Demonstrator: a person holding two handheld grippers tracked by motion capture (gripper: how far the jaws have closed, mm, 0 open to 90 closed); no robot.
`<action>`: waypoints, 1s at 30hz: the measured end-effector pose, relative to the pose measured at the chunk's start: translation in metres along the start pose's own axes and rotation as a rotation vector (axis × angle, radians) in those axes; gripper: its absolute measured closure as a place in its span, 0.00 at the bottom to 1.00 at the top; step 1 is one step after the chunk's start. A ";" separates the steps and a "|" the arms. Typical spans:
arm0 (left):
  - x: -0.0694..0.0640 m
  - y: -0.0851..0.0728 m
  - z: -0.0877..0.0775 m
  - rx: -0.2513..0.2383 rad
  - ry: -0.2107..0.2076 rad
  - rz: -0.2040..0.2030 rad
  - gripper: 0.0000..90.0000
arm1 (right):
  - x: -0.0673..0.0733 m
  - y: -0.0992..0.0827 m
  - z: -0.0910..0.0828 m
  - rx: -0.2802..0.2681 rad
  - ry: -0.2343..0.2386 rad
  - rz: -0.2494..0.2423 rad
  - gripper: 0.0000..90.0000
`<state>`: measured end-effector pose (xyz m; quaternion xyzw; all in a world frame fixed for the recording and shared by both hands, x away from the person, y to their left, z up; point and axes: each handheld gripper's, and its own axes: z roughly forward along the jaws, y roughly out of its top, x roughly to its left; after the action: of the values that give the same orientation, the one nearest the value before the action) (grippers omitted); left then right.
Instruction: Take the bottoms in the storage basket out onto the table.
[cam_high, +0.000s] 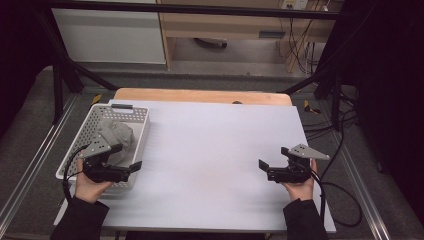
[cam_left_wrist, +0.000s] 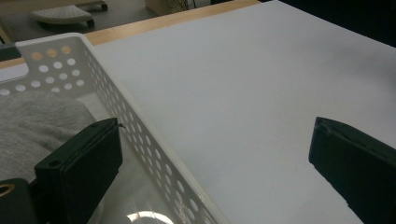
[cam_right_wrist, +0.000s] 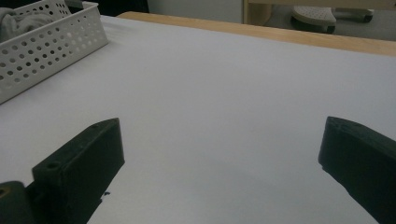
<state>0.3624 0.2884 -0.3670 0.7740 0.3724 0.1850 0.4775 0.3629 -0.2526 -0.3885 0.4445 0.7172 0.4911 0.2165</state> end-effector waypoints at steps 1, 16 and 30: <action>0.000 0.000 0.000 -0.001 -0.001 -0.001 0.03 | 0.000 0.000 0.000 -0.001 0.000 0.000 0.00; 0.000 0.002 -0.001 0.003 0.001 0.004 0.03 | 0.000 0.000 0.000 0.005 0.005 -0.004 0.00; 0.002 0.005 -0.005 0.013 0.017 0.002 0.03 | 0.000 -0.001 0.001 0.007 0.009 0.001 0.00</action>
<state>0.3624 0.2917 -0.3606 0.7757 0.3770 0.1896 0.4693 0.3632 -0.2527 -0.3898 0.4435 0.7196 0.4906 0.2115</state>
